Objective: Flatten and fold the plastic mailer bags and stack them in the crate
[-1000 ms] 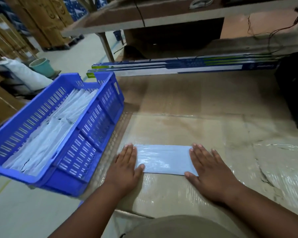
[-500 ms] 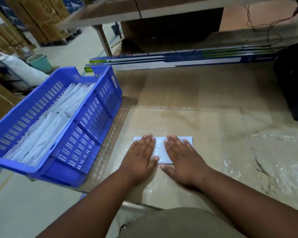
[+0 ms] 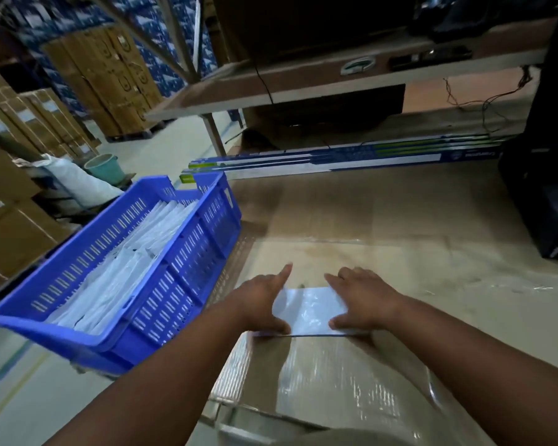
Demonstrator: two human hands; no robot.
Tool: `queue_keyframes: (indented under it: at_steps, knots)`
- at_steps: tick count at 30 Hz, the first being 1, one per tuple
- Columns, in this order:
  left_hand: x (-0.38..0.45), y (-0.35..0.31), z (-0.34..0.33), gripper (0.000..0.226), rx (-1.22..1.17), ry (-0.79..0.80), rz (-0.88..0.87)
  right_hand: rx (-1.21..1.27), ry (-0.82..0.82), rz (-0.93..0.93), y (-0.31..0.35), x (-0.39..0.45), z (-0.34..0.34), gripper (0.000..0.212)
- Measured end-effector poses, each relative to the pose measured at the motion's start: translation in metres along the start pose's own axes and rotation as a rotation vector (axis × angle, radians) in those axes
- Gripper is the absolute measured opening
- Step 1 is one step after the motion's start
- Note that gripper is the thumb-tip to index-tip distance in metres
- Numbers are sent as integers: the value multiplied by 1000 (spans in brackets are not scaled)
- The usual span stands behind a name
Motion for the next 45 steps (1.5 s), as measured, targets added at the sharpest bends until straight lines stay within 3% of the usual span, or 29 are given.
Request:
queue_keyframes:
  at_steps: [3,5,7,10,13,22,25,29,36,40,45]
  knots:
    - [11,-13,7,145,169,-22,29,22,93,-11,-2,20,7,88]
    - [15,-15,6,135,214,-8,67,59,119,2,-2,26,6,82]
    - [17,-13,5,106,222,-12,85,84,112,35,0,29,9,69]
    - [14,-6,16,50,208,-55,91,146,58,63,-1,32,23,29]
    - [6,13,32,23,74,-85,164,130,-1,118,-1,37,43,14]
    - [-60,61,145,31,34,-231,318,-1,-151,282,39,105,175,24]
    - [-92,93,190,38,-1,-261,382,-81,-203,384,83,141,230,25]
    - [-125,148,230,29,-51,-297,485,-199,-219,482,148,190,279,23]
    - [-174,240,238,38,-185,-407,652,-324,-213,640,257,260,312,20]
    - [-167,277,209,29,-181,-233,692,-371,-134,629,289,305,290,22]
    - [-145,300,156,22,-286,61,678,-403,106,641,304,342,231,24]
Point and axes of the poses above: each hand's wrist, its own x-axis towards the middle knuckle, its own z-axis out of the back of the hand, y = z × x, the point moved 8 cm from there along x, towards the middle knuckle, and after that the axes turned 15 degrees about z, right-handed, at the moved point
